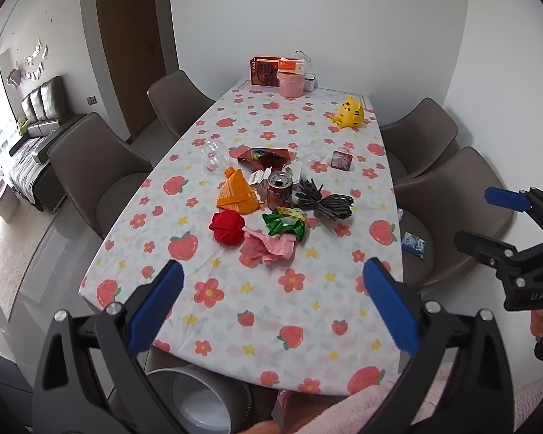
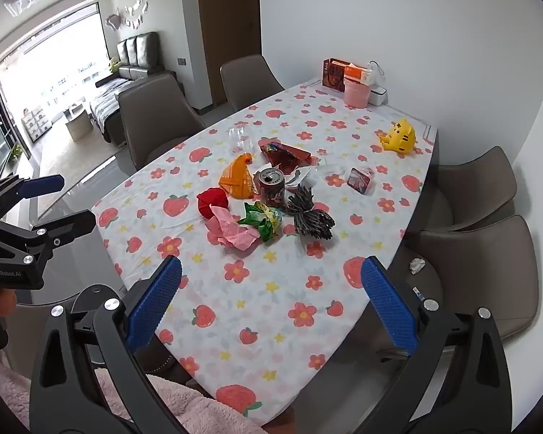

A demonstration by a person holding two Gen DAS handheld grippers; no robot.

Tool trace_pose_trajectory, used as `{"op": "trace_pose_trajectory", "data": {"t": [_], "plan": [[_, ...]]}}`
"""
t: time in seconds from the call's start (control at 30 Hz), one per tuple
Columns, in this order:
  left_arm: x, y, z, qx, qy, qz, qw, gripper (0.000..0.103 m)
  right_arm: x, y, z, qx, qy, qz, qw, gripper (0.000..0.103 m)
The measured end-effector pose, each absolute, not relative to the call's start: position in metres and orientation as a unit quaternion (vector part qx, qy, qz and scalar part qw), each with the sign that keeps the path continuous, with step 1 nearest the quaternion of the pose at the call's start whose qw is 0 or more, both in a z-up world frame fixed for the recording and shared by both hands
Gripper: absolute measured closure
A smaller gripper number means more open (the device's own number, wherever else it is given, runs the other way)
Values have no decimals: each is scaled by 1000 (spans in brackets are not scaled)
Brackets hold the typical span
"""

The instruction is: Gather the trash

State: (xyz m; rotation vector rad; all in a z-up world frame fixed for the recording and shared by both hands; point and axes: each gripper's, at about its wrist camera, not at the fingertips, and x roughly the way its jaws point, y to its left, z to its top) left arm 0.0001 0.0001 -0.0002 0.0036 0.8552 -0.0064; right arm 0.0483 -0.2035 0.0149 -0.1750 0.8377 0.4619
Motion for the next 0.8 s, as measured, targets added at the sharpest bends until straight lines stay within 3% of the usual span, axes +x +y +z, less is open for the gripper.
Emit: {"op": "trace_pose_trajectory", "data": {"t": [0.8], "plan": [[-11,0,9,-4,411,-10,912,4,46,-203,21,-93,399,229,883,7]]}}
